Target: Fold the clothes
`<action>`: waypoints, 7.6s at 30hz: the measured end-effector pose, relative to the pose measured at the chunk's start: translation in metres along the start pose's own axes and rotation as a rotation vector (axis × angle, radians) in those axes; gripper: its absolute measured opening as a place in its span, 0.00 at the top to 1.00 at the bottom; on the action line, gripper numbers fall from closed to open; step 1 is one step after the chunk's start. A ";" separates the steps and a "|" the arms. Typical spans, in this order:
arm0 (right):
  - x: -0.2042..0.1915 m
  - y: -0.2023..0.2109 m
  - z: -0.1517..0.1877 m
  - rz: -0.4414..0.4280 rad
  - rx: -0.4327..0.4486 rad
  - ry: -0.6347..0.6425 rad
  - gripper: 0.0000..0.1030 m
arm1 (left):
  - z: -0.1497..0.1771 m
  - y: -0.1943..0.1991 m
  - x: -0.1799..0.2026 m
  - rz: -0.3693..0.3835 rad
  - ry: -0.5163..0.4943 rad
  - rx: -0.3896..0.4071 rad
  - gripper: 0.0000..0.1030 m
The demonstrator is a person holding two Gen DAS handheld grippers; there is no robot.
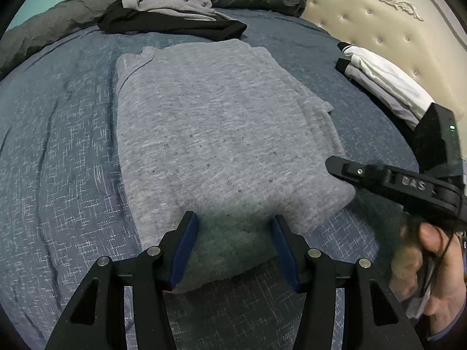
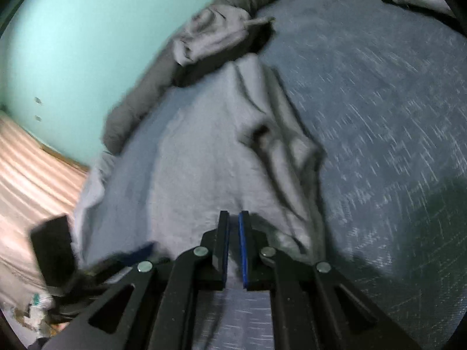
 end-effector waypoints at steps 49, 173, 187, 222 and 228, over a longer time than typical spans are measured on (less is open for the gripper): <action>-0.001 0.009 -0.049 0.121 -0.016 0.051 0.84 | 0.007 0.003 -0.014 0.055 0.034 0.029 0.43; -0.137 0.274 -0.075 0.017 0.117 0.499 0.79 | -0.163 0.175 0.127 0.242 0.088 0.420 0.55; -0.134 0.360 -0.144 -0.007 0.194 0.508 0.79 | -0.260 0.202 0.204 0.241 0.024 0.468 0.55; 0.096 0.342 -0.280 0.354 0.126 0.453 0.79 | -0.330 -0.066 0.346 0.404 0.067 0.244 0.55; 0.140 0.352 -0.248 0.314 0.048 0.363 0.79 | -0.300 -0.065 0.359 0.471 0.118 0.208 0.55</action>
Point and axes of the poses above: each gripper's, at about its wrist camera, not at the fingertips, and y roughly against the way its jaws point, x to its right, z to its underside, the point moved 1 cm from there along -y, roughly the way its jaws point, and after that the axes turned 10 degrees about -y, right-handed, at the moved point
